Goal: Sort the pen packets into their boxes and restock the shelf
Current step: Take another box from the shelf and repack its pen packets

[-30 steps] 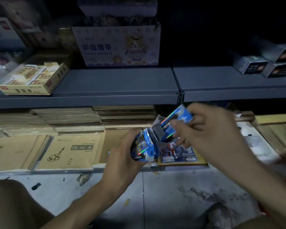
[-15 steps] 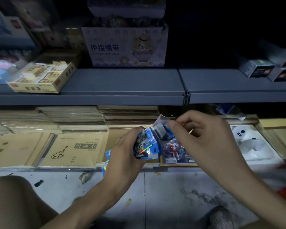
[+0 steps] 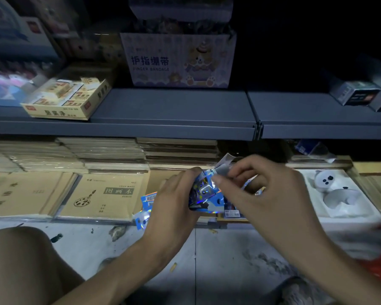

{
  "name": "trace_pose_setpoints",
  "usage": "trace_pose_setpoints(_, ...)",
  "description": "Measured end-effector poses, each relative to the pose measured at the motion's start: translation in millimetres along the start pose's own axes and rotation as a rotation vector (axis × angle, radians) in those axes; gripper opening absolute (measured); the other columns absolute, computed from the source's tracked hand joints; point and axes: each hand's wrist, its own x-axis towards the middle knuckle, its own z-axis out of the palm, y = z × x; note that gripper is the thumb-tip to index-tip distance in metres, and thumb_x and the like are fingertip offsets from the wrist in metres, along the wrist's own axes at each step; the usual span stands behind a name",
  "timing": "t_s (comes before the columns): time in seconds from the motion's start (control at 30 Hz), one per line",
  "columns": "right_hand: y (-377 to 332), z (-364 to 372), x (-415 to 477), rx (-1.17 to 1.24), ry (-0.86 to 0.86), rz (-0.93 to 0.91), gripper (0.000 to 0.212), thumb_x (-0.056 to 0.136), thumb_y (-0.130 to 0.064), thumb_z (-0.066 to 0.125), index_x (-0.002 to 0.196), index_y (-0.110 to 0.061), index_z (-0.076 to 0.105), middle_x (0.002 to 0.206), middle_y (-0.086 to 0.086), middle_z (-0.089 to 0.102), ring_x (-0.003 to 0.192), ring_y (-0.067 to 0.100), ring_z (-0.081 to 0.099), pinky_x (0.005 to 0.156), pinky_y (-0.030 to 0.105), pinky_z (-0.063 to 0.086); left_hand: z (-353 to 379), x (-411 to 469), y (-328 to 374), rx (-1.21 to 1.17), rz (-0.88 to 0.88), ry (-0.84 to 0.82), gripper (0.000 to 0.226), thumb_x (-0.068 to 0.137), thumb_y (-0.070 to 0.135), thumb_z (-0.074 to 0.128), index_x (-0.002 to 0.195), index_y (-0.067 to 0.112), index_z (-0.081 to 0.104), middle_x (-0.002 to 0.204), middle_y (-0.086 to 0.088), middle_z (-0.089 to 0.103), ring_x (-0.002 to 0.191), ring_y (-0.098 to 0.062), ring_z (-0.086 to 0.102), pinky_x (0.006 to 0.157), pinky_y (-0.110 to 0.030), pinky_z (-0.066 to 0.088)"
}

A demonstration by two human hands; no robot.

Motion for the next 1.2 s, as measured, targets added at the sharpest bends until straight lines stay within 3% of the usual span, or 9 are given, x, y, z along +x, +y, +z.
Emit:
trace_pose_setpoints(0.1, 2, 11, -4, -0.212, -0.028, -0.053, 0.037, 0.065, -0.067, 0.080, 0.076, -0.035, 0.066, 0.064, -0.016, 0.063, 0.065, 0.004, 0.064, 0.057, 0.026, 0.051, 1, -1, -1, 0.062, 0.079, 0.007, 0.061, 0.059, 0.007, 0.063, 0.114, 0.029, 0.050, 0.092, 0.007, 0.066, 0.085, -0.016, 0.052, 0.075, -0.033, 0.037)
trace_pose_setpoints(0.3, 7, 14, 2, -0.002, -0.094, 0.078, 0.020, 0.074, -0.032, 0.092, 0.071, -0.028, 0.072, 0.068, -0.014, 0.069, 0.058, 0.007, 0.064, 0.056, 0.029, 0.051, 2, -1, 0, 0.150, 0.124, -0.035, 0.064, 0.060, 0.009, 0.067, 0.119, 0.026, 0.048, 0.092, 0.004, 0.064, 0.086, -0.021, 0.051, 0.073, -0.038, 0.036)
trace_pose_setpoints(0.53, 4, 0, 4, -0.107, 0.060, -0.117, 0.007, 0.092, -0.028, 0.075, 0.089, -0.035, 0.077, 0.079, -0.017, 0.073, 0.072, 0.004, 0.069, 0.067, 0.031, 0.053, -3, 4, 0, 0.107, 0.058, -0.022, 0.066, 0.053, 0.006, 0.064, 0.114, 0.025, 0.052, 0.092, 0.005, 0.066, 0.084, -0.016, 0.048, 0.068, -0.032, 0.032)
trace_pose_setpoints(0.63, 2, -13, 13, 0.140, 0.125, -0.077, 0.010, 0.099, -0.022, 0.067, 0.091, -0.026, 0.069, 0.076, -0.006, 0.073, 0.065, 0.010, 0.071, 0.064, 0.041, 0.057, -7, 4, 0, 0.038, -0.008, -0.027, 0.066, 0.054, -0.002, 0.074, 0.111, 0.026, 0.056, 0.088, 0.012, 0.063, 0.080, -0.013, 0.047, 0.064, -0.027, 0.027)
trace_pose_setpoints(0.7, -4, -26, 19, 0.351, 0.169, -0.039, 0.014, 0.106, -0.017, 0.058, 0.093, -0.021, 0.060, 0.079, 0.007, 0.073, 0.061, 0.019, 0.074, 0.053, 0.046, 0.058, -10, 3, 2, -0.084, -0.097, -0.063, 0.063, 0.065, -0.001, 0.080, 0.110, 0.036, 0.058, 0.087, 0.020, 0.064, 0.083, -0.010, 0.057, 0.066, -0.022, 0.038)
trace_pose_setpoints(0.83, -8, -52, 32, 0.604, 0.234, 0.033, 0.005, 0.111, -0.016, 0.047, 0.107, -0.013, 0.048, 0.074, 0.008, 0.074, 0.060, 0.029, 0.076, 0.049, 0.036, 0.060, -12, 4, 5, -0.341, -0.256, -0.069, 0.050, 0.076, 0.011, 0.089, 0.109, 0.035, 0.060, 0.094, 0.025, 0.070, 0.084, 0.006, 0.067, 0.063, -0.007, 0.046)
trace_pose_setpoints(0.93, 5, -65, 42, 0.647, 0.276, 0.052, 0.004, 0.109, -0.015, 0.050, 0.111, -0.012, 0.047, 0.068, 0.005, 0.072, 0.063, 0.027, 0.077, 0.057, 0.030, 0.062, -11, 6, 6, -0.415, -0.311, -0.049, 0.051, 0.074, 0.013, 0.091, 0.116, 0.023, 0.064, 0.098, 0.020, 0.074, 0.089, 0.003, 0.070, 0.071, -0.012, 0.053)
trace_pose_setpoints(1.07, 21, -76, 45, 0.581, 0.263, 0.142, 0.031, 0.106, -0.015, 0.056, 0.133, -0.001, 0.048, 0.091, 0.024, 0.072, 0.066, 0.022, 0.078, 0.059, 0.022, 0.061, -10, 8, 5, -0.469, -0.341, -0.046, 0.055, 0.071, 0.011, 0.093, 0.116, 0.024, 0.064, 0.102, 0.019, 0.075, 0.095, 0.001, 0.071, 0.075, -0.015, 0.056)
trace_pose_setpoints(1.2, 19, -74, 35, 0.525, 0.296, 0.079, 0.026, 0.101, -0.005, 0.063, 0.122, -0.011, 0.049, 0.083, 0.011, 0.077, 0.067, 0.022, 0.078, 0.061, 0.026, 0.062, -7, 8, 7, -0.485, -0.352, -0.048, 0.055, 0.070, 0.010, 0.093, 0.115, 0.025, 0.064, 0.102, 0.019, 0.076, 0.094, 0.002, 0.072, 0.074, -0.013, 0.055)
